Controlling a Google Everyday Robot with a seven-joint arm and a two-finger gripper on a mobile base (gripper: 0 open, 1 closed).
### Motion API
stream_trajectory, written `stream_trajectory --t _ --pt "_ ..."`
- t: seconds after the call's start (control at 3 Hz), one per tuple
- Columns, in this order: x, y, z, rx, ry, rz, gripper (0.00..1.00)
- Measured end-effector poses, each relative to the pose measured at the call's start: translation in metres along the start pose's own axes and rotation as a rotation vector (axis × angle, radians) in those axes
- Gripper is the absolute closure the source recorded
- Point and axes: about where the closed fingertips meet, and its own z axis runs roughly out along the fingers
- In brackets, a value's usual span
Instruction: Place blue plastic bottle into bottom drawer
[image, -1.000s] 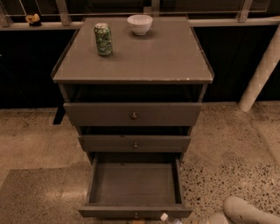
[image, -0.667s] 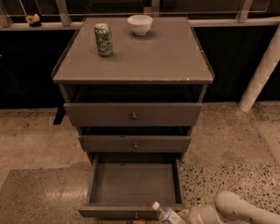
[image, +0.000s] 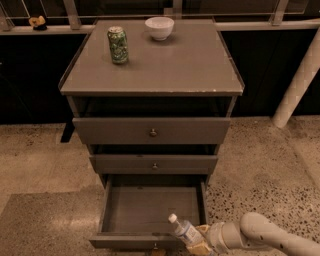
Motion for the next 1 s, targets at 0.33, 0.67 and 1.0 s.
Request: stream_trajectory --t 0.33,0.67,1.0 --pt "-0.001 -0.003 0.002 0.013 0.004 -0.012 1.0" --pt "-0.028 -0.037 0.006 0.102 0.02 -0.14 1.0" --pt "-0.085 -0.089 0.004 0.203 0.011 -0.295 1.0"
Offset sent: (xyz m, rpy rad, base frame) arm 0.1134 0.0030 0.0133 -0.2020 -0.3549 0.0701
